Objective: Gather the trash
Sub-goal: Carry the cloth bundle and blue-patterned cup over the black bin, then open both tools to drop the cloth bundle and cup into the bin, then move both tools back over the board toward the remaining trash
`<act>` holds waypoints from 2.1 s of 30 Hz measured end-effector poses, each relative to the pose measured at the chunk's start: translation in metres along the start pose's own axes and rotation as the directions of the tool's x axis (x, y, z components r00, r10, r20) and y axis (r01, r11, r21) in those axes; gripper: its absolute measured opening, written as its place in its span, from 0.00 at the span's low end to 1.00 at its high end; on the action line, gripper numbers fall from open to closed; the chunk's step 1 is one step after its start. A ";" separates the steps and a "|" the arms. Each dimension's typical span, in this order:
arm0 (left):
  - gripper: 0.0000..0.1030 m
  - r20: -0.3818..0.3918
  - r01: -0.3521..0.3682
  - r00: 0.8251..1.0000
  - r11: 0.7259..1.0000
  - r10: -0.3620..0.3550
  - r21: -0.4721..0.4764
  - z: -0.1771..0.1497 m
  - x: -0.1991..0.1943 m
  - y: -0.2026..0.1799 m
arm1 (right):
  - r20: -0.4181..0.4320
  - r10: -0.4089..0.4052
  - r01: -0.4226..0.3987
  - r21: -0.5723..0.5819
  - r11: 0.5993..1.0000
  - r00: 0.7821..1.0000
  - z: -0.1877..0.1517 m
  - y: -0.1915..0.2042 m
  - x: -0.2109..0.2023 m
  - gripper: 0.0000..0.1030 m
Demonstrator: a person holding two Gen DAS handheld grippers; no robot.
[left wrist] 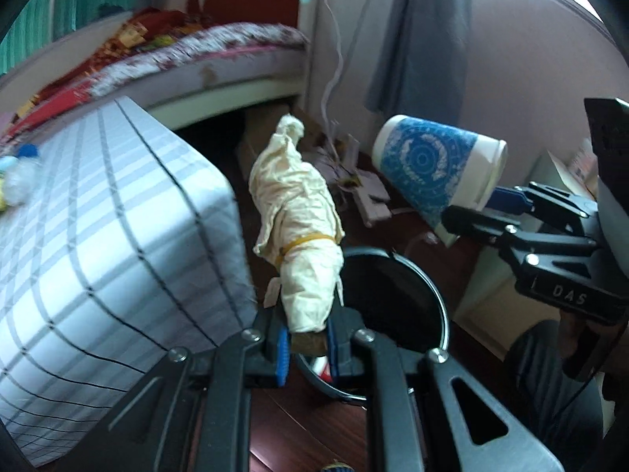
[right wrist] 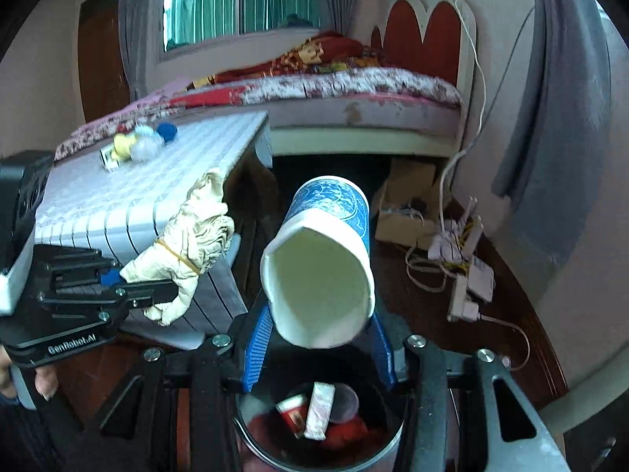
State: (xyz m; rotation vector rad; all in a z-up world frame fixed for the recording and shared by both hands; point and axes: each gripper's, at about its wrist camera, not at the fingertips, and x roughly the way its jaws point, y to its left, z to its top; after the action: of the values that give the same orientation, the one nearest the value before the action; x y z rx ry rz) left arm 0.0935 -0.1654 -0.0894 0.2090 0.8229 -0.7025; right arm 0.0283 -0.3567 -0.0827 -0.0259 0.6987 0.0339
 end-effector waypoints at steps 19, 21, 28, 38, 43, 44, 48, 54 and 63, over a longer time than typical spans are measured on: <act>0.96 -0.171 0.019 0.985 0.997 -0.032 -0.078 -0.033 0.064 -0.007 | -0.234 -0.085 0.107 0.084 0.991 0.969 -0.064 -0.047 0.057 0.92; 0.97 -0.163 -0.037 0.986 0.997 0.025 -0.074 -0.037 0.061 -0.004 | -0.235 -0.104 0.128 0.089 0.988 0.966 -0.064 -0.049 0.057 0.99; 0.97 -0.125 -0.097 0.988 0.993 0.089 -0.060 -0.039 0.048 -0.001 | -0.226 -0.132 0.150 0.063 0.987 0.965 -0.061 -0.041 0.056 0.99; 0.97 -0.074 -0.105 0.992 0.992 0.100 -0.072 -0.026 0.031 0.006 | -0.191 -0.132 0.143 0.044 0.989 0.973 -0.048 -0.029 0.047 0.99; 0.97 -0.062 -0.124 0.991 0.989 0.120 -0.074 -0.020 0.021 0.013 | -0.144 -0.124 0.133 0.055 0.990 0.982 -0.028 -0.022 0.038 0.99; 0.97 -0.056 -0.130 0.990 0.989 0.126 -0.074 -0.018 0.018 0.015 | -0.131 -0.118 0.127 0.059 0.990 0.984 -0.022 -0.019 0.036 0.99; 0.97 -0.032 -0.159 0.987 0.983 0.156 -0.095 -0.011 0.002 0.025 | -0.079 -0.102 0.107 0.053 0.993 0.992 0.000 -0.006 0.031 0.99; 0.98 0.017 -0.200 0.979 0.970 0.204 -0.141 -0.004 -0.029 0.048 | -0.021 -0.062 0.062 0.022 0.998 0.998 0.031 0.027 0.029 0.99; 0.98 0.066 -0.272 0.953 0.935 0.294 -0.229 -0.008 -0.073 0.095 | 0.023 0.033 -0.032 -0.034 0.999 0.999 0.066 0.080 0.038 0.99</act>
State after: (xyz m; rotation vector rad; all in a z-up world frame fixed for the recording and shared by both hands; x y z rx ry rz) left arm 0.1156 -0.0545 -0.0502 0.0911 0.7486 -0.3443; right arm 0.0965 -0.2738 -0.0572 -0.0463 0.6746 0.0767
